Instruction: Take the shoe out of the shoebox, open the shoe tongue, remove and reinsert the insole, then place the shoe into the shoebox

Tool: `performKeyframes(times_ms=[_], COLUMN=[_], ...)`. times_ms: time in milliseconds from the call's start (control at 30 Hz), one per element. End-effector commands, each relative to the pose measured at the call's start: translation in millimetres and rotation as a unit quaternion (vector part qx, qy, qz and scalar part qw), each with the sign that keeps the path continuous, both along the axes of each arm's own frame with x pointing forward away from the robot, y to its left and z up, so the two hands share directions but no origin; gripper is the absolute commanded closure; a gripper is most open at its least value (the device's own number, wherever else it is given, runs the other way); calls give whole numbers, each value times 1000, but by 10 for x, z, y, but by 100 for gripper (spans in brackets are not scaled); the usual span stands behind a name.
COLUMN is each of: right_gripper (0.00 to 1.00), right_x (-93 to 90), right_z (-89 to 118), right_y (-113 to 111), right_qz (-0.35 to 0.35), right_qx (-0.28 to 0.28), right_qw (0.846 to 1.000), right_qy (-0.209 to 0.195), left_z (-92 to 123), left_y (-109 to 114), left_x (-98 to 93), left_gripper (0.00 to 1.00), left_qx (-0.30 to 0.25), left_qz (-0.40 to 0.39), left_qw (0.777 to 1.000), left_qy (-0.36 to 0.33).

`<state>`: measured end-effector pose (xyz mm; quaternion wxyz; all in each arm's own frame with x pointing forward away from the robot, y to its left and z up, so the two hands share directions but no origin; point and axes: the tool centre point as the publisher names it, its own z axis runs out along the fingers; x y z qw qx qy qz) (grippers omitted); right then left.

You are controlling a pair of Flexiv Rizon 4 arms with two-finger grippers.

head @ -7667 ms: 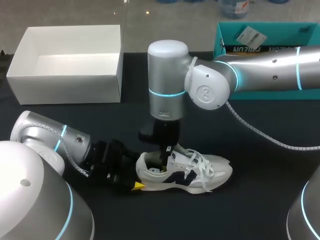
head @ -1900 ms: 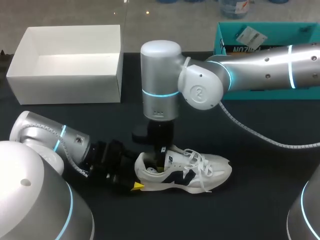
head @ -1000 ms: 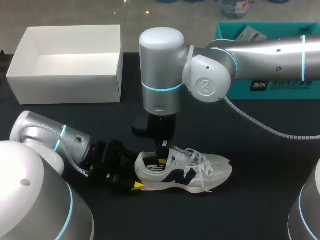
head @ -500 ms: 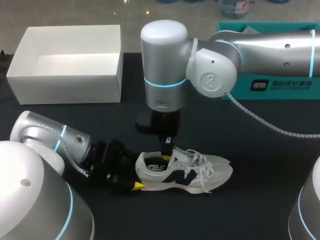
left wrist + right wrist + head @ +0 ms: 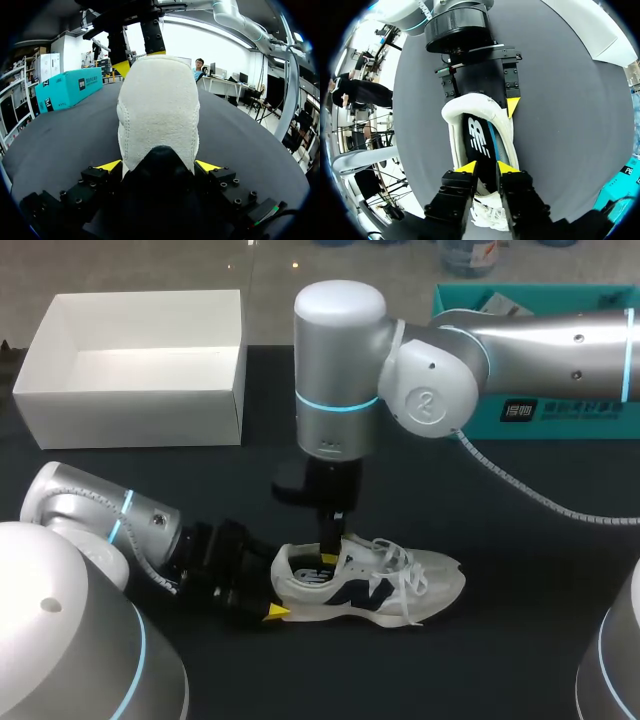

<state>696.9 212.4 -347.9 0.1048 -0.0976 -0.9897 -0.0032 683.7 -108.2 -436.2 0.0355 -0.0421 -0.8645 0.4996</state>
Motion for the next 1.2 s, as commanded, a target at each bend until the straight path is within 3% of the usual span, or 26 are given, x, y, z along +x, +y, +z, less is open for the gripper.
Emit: performKeyframes(times_ms=[33,67,333,767,900,1200], right_gripper=[62,59,60,42,42,45], right_x=[19,18,-14,24,56,70], right_z=[-52,-58,-130,-191,-220,-631], right_y=[37,41,82,68,64,134], right_qz=[2,2,4,3,4,2], right_qx=[0,0,2,-1,-2,8], right_qw=[1000,1000,1000,1000,1000,999], right_qy=[5,6,17,24,25,43], left_z=[-83,-83,-83,-83,-83,-83], left_y=[-28,-28,-28,-28,-28,-28], left_x=[-1,-1,-1,-1,-1,-1], left_gripper=[100,100,100,100,100,100], left_qx=[2,2,2,2,2,2], left_qz=[1,1,1,1,1,1], left_qw=[1000,1000,1000,1000,1000,1000], left_qy=[0,0,0,0,0,0])
